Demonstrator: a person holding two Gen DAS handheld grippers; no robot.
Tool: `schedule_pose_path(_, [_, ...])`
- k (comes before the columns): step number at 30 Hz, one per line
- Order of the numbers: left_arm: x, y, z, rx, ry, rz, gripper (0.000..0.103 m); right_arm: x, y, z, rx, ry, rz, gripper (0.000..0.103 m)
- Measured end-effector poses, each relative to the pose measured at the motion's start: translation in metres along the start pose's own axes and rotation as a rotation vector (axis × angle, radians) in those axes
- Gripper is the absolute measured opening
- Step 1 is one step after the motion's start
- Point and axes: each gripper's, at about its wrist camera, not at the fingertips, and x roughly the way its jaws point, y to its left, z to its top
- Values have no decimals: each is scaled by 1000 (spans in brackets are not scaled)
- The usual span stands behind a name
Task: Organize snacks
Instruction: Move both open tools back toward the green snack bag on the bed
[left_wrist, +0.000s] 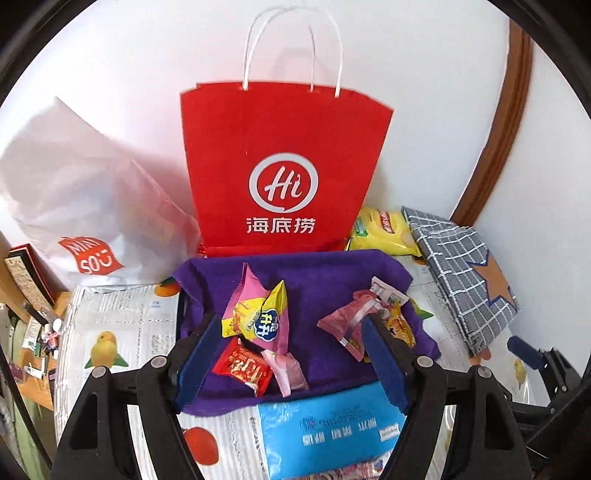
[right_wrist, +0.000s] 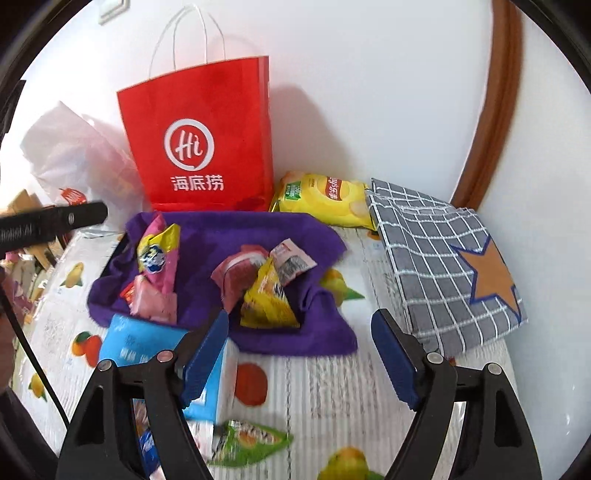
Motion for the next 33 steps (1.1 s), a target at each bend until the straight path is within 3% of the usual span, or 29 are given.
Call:
schedule_pose_path(4, [-22,7,-14,-14,-26,4,76,-16,-11,-21,71,-20,49,79])
schedule_pose_path(9, [-35,20,-40,-22,-24,15,76,-20,-21,-38,132,34,82,79])
schedule_pose_path(14, [-41,31,-68,-27,-12,66,76,-27,-27,-59,162,19,109,79])
schedule_pose_path(20, [-40,45,-100,-61,25,79,76,-16,-7,-81,105,39,139,67])
schedule_pose_path(30, [-36,58,-145,-87,73,87,76,22,32,-115,-18,88,142,66])
schedule_pose_path(33, [-34,58,-153,-86,82,97,76,31,30,-121,-18,109,115,55])
